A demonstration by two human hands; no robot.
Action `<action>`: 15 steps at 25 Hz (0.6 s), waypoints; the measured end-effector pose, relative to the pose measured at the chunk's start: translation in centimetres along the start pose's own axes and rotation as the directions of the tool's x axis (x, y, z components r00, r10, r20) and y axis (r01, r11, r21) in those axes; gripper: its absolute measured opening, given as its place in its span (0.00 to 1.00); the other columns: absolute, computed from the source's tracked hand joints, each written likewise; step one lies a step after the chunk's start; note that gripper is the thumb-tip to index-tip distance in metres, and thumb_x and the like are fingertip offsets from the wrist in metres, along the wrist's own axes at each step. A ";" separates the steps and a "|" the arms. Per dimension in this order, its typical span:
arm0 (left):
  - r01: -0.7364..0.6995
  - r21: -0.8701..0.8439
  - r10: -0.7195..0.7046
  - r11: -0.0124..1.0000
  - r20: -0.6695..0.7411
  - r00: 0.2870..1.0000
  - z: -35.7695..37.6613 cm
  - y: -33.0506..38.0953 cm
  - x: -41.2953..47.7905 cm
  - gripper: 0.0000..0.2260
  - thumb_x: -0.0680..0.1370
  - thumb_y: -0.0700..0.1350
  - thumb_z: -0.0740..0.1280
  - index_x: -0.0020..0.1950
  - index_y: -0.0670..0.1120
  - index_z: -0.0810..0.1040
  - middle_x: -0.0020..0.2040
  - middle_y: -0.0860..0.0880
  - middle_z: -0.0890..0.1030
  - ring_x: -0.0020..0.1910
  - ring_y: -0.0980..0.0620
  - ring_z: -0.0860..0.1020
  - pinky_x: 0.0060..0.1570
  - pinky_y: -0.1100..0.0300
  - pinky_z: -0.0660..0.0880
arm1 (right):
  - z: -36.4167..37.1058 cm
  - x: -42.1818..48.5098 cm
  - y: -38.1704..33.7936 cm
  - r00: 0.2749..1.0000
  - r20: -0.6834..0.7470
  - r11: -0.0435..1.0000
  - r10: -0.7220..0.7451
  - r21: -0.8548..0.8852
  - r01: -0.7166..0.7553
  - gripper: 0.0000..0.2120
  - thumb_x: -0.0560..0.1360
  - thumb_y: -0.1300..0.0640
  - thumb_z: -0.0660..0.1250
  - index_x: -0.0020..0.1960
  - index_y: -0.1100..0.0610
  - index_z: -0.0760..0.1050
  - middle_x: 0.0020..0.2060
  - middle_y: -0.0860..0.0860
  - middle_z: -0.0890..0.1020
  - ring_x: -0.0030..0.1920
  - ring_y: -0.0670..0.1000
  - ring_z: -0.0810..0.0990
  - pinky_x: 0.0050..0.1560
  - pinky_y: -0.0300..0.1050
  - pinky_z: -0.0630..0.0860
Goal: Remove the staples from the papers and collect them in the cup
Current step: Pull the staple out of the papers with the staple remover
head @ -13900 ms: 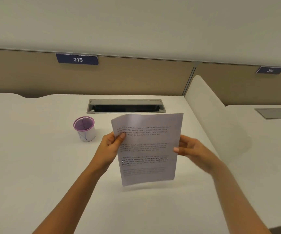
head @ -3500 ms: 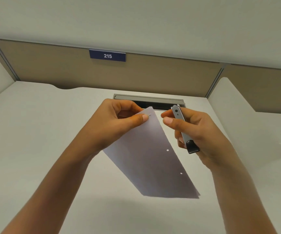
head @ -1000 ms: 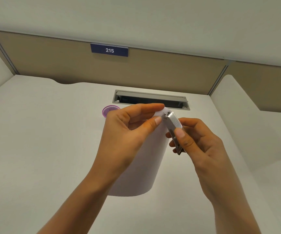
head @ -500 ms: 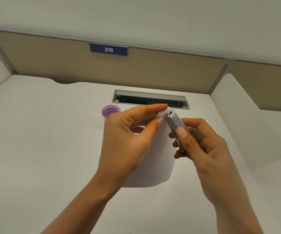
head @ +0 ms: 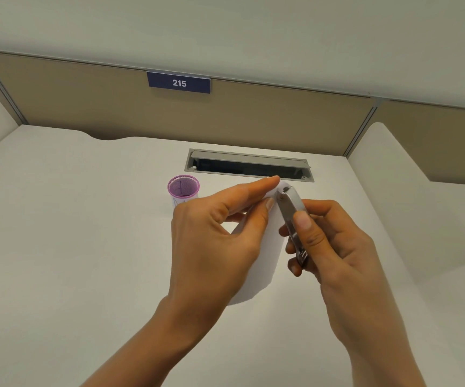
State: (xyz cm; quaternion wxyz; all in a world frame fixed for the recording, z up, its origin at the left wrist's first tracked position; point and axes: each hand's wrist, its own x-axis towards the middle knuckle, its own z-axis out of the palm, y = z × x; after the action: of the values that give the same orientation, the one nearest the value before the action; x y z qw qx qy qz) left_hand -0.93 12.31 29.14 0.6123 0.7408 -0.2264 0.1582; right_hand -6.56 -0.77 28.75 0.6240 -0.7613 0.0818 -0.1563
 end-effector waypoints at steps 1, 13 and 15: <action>-0.002 0.007 0.002 1.000 -0.005 1.000 0.0 -0.1 -0.1 0.14 0.72 0.47 0.69 0.58 0.56 0.77 0.50 0.68 0.77 0.49 0.67 0.78 0.43 0.79 0.72 | 0.1 0.0 0.0 1.000 -0.002 1.000 0.008 0.010 -0.008 0.18 0.70 0.41 0.62 0.54 0.50 0.77 0.40 0.47 0.83 0.37 0.45 0.80 0.33 0.37 0.77; -0.063 0.116 0.064 0.991 -0.002 0.998 0.1 0.4 -0.6 0.16 0.72 0.48 0.68 0.59 0.58 0.72 0.49 0.73 0.72 0.43 0.80 0.73 0.45 0.83 0.70 | 1.1 -0.6 0.1 0.998 -0.040 0.996 0.058 0.074 -0.055 0.15 0.71 0.42 0.62 0.50 0.49 0.78 0.37 0.49 0.82 0.33 0.46 0.78 0.28 0.35 0.74; -0.057 0.116 0.058 0.992 0.001 0.998 0.2 0.4 -0.6 0.16 0.72 0.49 0.68 0.59 0.57 0.73 0.49 0.73 0.72 0.43 0.79 0.74 0.46 0.83 0.70 | 1.3 -0.7 0.1 0.996 -0.058 0.995 0.061 0.081 -0.056 0.15 0.71 0.41 0.62 0.49 0.49 0.78 0.36 0.49 0.82 0.33 0.46 0.79 0.28 0.35 0.74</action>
State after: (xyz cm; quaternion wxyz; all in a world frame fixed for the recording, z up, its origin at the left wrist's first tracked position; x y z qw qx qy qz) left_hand -1.67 12.19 29.11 0.5639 0.7680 -0.2374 0.1896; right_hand -6.76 0.62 28.34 0.6550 -0.7283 0.1168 -0.1640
